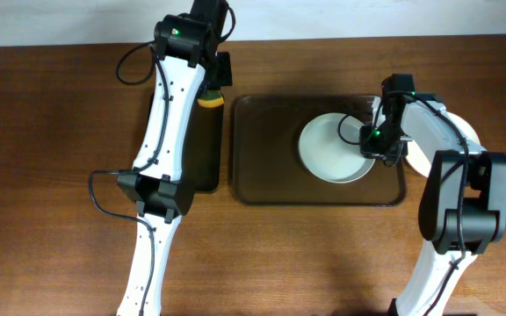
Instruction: Clean dirty plates on tray and stack at the side
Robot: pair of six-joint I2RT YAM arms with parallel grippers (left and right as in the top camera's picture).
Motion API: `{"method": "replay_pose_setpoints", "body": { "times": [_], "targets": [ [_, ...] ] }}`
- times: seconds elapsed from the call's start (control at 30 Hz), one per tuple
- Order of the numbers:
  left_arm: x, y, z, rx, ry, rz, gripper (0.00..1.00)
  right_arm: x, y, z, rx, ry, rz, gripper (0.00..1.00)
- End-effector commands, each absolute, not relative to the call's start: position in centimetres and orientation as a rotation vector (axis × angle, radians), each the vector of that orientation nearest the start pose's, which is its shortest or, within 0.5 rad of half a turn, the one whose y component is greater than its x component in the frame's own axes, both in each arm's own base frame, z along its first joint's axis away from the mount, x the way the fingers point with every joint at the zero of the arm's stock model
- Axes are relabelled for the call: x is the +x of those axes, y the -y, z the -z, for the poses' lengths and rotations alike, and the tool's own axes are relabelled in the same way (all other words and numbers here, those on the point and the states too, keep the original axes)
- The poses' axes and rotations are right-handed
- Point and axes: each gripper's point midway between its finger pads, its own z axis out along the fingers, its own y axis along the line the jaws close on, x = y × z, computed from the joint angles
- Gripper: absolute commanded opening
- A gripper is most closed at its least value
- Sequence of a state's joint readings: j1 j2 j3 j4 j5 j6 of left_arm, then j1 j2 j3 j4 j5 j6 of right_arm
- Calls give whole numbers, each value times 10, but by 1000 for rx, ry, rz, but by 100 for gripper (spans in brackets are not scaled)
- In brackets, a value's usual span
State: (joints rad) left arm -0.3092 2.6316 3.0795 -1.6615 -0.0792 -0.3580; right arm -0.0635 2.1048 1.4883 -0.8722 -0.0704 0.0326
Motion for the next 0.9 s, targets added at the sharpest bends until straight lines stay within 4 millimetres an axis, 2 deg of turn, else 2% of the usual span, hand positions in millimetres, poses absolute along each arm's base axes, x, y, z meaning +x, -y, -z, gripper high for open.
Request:
{"method": "replay_pose_setpoints", "body": {
  "times": [0.0,0.1,0.2,0.27,0.37,0.4,0.47,0.53,0.57,0.7,0.77,0.87],
  "targets": [
    [511,151,-166,-74,-2789,70,0,392,10,18,188,-3119,-120,4],
    [511,151,-167,-74,-2787,70,0,397,2,1,231,-3086,-219,4],
    [511,151,-167,-74,-2788,70,0,408,6,-43,263,-2983,-314,4],
    [511,151,-167,-74,-2787,69,0,407,26,-80,330,-2904,-333,4],
    [511,151,-167,-74,-2787,70,0,395,65,-109,471,-2831,-345,4],
    [511,151,-167,-74,-2787,70,0,385,89,-118,570,-2796,-363,4],
    [512,151,-167,-74,-2786,70,0,376,117,-122,687,-2747,-400,4],
    [511,151,-167,-74,-2786,70,0,362,156,-123,875,-2679,-395,4],
    [511,151,-167,-74,-2787,70,0,354,179,-123,991,-2626,-376,4],
    [511,151,-167,-74,-2787,70,0,334,245,-126,1252,-2448,-267,4],
    [512,151,-167,-74,-2784,72,0,334,258,-124,1263,-2425,-215,4],
    [513,152,-167,-74,-2780,74,0,348,262,-112,1223,-2444,-120,4]
  ]
}}
